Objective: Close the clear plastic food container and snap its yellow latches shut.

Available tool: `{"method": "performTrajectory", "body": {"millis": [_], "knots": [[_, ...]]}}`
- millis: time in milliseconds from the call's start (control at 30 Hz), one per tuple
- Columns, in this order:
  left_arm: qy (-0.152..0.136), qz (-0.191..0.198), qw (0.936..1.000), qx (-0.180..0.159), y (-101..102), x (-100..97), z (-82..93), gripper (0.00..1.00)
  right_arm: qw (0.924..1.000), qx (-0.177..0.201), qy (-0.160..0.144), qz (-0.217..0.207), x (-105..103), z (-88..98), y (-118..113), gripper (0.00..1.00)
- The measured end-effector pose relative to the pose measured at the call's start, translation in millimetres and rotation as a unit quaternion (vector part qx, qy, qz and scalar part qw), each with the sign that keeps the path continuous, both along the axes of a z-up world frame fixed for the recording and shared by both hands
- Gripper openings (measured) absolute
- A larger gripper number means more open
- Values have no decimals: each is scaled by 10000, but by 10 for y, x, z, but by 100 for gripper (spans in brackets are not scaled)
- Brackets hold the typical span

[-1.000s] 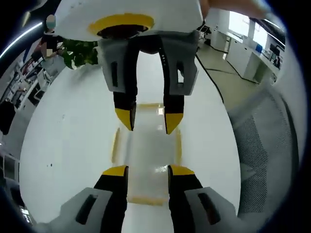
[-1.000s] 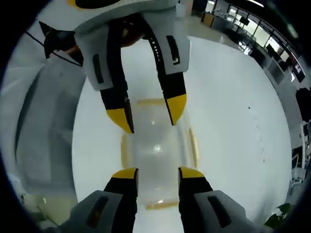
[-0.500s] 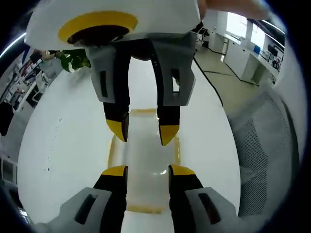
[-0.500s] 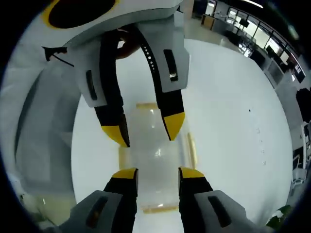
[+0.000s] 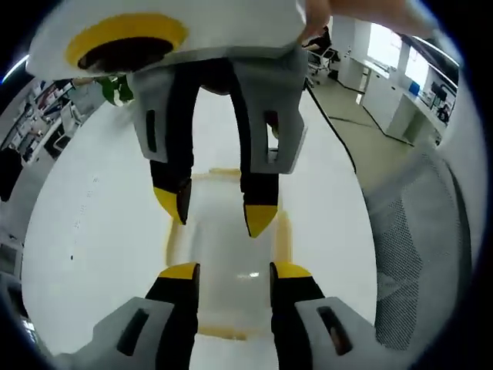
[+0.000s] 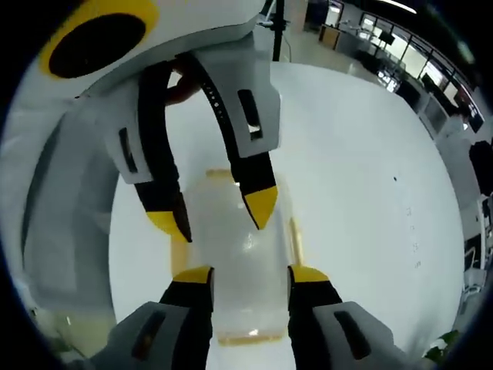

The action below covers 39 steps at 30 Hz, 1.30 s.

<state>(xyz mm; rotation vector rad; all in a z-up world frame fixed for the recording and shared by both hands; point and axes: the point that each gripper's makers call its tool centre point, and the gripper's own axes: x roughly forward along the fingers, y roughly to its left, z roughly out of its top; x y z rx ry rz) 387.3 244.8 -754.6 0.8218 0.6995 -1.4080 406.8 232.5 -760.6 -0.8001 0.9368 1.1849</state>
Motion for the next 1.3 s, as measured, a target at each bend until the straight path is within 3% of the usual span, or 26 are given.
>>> {"method": "performTrajectory", "body": {"millis": [367,633,967,1300], "knots": [[70,57,10000,19,18,-90,-56,42,10000,10,-32,-7,78,-7,16,43],[-49,45,9999,85,30,-128,-124,46,10000,-37,-1,7,135,-28,3,46],[-356,183,9992,17,-15,-125,-142,46,9995,-68,322,-5,123,-113,0,47],[-845,104,9961,239,-25,-134,-190,47,9978,-123,642,137,140,-135,33,48]]}}
